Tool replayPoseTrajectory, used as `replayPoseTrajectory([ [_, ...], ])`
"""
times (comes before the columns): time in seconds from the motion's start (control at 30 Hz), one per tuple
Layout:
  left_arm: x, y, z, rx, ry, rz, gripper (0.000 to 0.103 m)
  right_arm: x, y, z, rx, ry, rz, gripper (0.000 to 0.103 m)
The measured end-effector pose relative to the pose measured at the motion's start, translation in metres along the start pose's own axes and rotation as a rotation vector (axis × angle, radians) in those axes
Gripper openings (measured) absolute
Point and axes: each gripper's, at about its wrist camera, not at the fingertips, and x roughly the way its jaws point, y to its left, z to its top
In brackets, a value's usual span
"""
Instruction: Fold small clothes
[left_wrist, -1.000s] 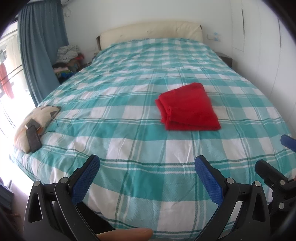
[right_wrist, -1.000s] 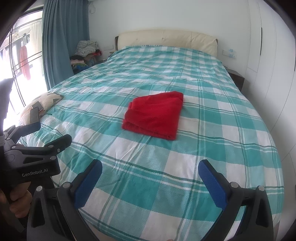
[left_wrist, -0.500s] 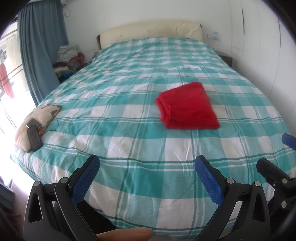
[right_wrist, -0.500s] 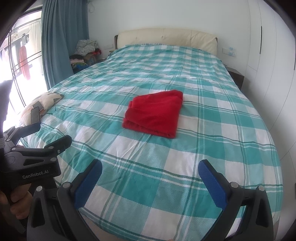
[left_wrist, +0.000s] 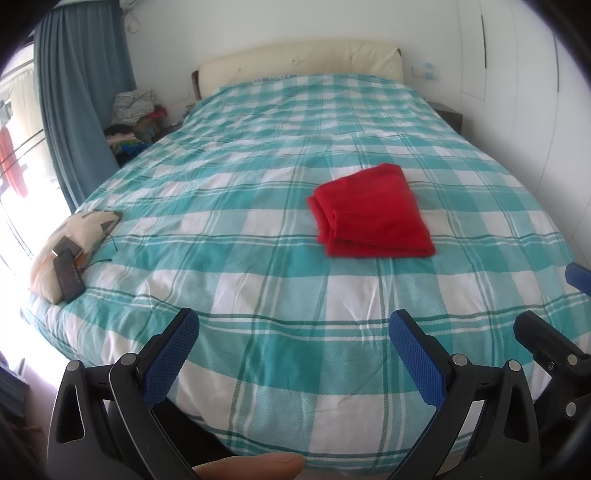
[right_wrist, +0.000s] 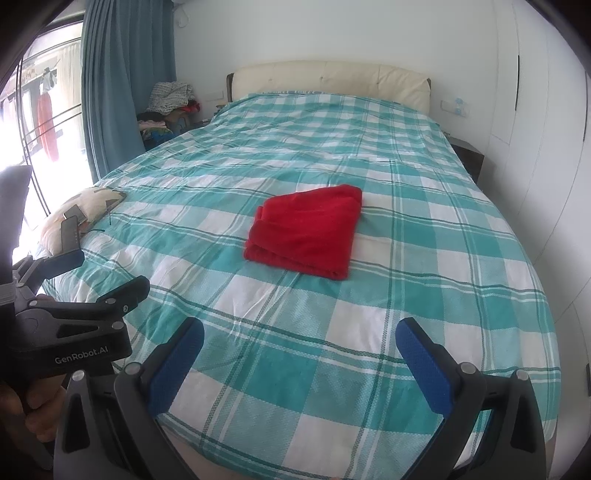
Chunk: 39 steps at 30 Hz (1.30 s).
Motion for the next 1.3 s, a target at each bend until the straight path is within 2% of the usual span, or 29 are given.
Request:
replayPoseTrajectory([
  [0.43, -0.001, -0.002, 0.002, 0.0, 0.003, -0.003, 0.103, -0.002, 0.001, 0.001, 0.005, 0.016, -0.038, 0.102],
  [0.77, 0.002, -0.003, 0.004, 0.003, 0.011, -0.003, 0.103, -0.004, -0.007, 0.001, 0.014, 0.002, -0.107, 0.102],
  [1.0, 0.002, -0.005, 0.003, 0.009, 0.0, -0.034, 0.103, -0.003, -0.011, 0.0, 0.018, 0.006, -0.117, 0.102],
  [1.3, 0.003, -0.005, 0.002, 0.008, -0.003, -0.004, 0.103, -0.002, -0.011, -0.001, 0.021, 0.009, -0.114, 0.102],
])
